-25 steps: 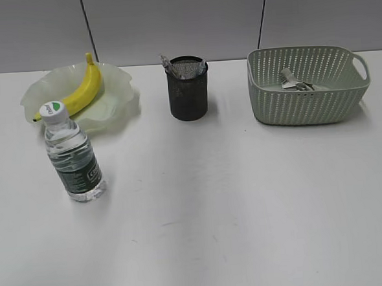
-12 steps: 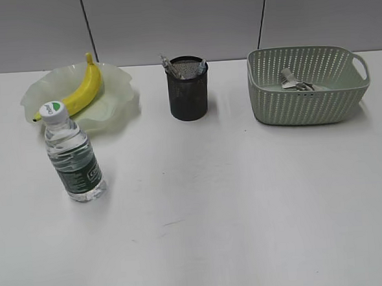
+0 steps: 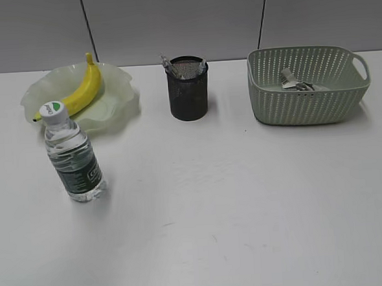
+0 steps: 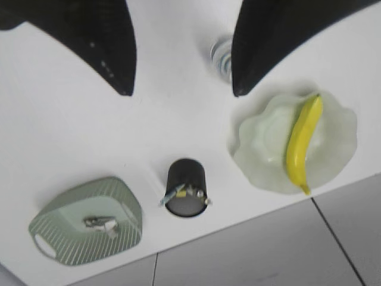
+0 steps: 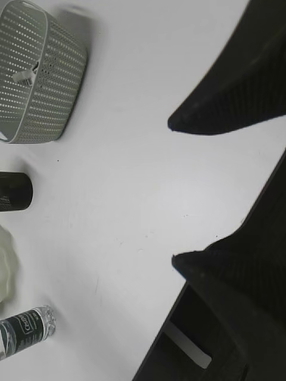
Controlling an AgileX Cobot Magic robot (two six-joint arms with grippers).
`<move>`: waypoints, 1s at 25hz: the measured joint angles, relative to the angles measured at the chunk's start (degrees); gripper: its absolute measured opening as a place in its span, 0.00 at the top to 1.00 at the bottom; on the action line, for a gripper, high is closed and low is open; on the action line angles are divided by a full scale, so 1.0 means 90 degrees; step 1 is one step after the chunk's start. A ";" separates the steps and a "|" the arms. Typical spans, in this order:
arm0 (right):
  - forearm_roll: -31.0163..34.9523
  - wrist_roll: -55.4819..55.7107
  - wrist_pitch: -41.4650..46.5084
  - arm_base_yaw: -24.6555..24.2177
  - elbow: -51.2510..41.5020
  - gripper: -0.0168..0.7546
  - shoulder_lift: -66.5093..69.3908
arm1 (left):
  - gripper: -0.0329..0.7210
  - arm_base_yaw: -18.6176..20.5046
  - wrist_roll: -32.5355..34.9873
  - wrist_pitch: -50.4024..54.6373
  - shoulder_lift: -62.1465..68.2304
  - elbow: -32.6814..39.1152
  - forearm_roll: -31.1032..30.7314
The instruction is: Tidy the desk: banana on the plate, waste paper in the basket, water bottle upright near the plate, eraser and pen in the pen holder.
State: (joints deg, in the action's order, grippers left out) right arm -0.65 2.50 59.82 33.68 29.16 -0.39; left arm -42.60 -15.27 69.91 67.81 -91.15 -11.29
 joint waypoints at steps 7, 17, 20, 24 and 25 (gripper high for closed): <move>-0.0276 0.0124 0.0000 0.0000 0.0000 0.34 0.0000 | 0.46 -0.0005 0.0000 0.0015 -0.2772 0.2724 0.0045; -0.0338 0.0140 0.0000 0.0000 0.0000 0.34 0.0000 | 0.46 -0.0005 0.0362 -0.0047 -0.6610 0.5873 0.0610; -0.0338 0.0140 0.0000 0.0000 0.0000 0.34 0.0000 | 0.46 -0.0005 0.0679 -0.0293 -0.7393 0.6381 0.1044; -0.0307 0.0140 -0.0007 0.0000 0.0000 0.34 0.0000 | 0.46 -0.0005 0.0992 -0.0596 -0.7535 0.6490 0.1216; -0.0274 0.0140 -0.0007 0.0000 0.0000 0.34 0.0000 | 0.46 -0.0005 0.1030 -0.0754 -0.7513 0.6548 0.1177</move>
State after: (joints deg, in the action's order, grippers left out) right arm -3.11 3.76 59.76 33.68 29.16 -0.39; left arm -42.65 -5.99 63.13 0.19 -32.22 -0.70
